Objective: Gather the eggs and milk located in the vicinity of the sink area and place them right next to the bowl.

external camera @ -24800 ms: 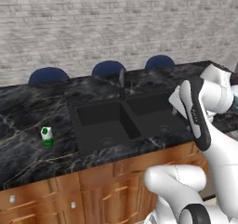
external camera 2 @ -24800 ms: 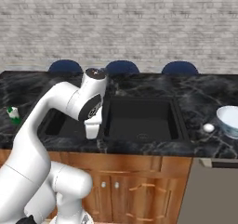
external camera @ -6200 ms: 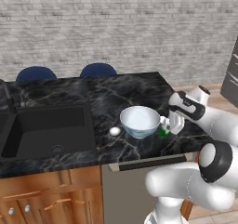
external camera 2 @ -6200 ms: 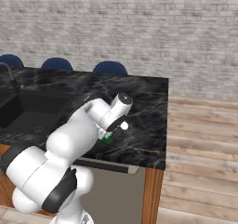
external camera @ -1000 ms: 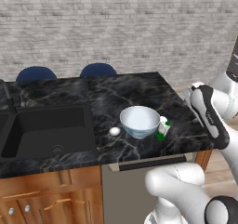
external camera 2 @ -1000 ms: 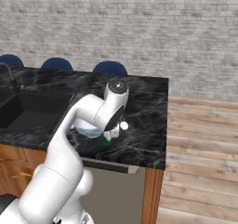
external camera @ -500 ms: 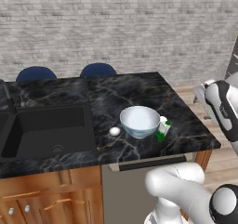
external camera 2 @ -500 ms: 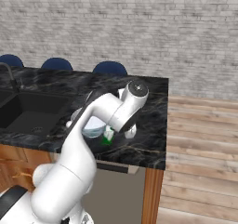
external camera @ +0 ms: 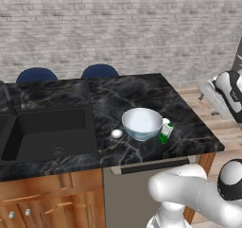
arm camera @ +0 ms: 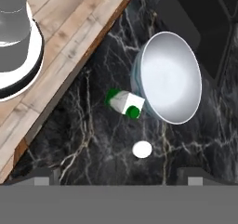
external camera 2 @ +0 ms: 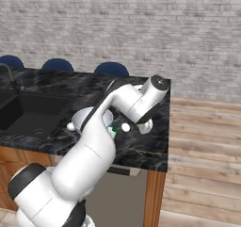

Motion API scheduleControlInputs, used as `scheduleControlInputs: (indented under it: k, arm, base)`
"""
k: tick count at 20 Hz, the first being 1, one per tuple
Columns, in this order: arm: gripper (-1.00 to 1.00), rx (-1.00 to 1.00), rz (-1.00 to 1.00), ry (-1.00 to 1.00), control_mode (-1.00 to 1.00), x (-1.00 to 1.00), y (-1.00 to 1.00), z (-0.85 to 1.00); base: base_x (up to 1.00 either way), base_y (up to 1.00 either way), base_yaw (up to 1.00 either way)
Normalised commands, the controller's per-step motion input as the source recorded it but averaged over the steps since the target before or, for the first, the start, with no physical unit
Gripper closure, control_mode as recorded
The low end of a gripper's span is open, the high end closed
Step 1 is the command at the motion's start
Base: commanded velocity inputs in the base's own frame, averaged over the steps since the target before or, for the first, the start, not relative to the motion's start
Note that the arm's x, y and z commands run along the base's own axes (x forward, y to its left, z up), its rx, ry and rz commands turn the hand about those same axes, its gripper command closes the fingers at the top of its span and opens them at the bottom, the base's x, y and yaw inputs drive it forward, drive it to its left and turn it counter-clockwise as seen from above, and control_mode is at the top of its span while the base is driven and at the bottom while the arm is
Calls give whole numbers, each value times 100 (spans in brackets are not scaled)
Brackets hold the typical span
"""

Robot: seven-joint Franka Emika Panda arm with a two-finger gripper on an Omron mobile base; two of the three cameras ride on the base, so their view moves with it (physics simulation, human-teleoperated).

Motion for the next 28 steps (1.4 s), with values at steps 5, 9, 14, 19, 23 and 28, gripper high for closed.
scheduleControlInputs:
  k: [5, 9, 14, 19, 23, 28]
  arm:
    - [-100, -9, 10, 13, -100, 44, 33, -69]
    - [-100, -8, 6, 8, -100, 47, 38, -91]
    - [-100, -2, 2, -2, -100, 42, 17, -72]
    - [-100, 0, 0, -13, -100, 36, 7, -49]
    - [-100, 0, 0, -15, -100, 41, 0, -13]
    - [-100, 0, 4, 0, -100, 42, 0, 0]
  base:
    - [0, 0, 0]
    - [0, 0, 0]
    - [0, 0, 0]
    - [0, 0, 0]
    - [0, 0, 0]
    - [0, 0, 0]
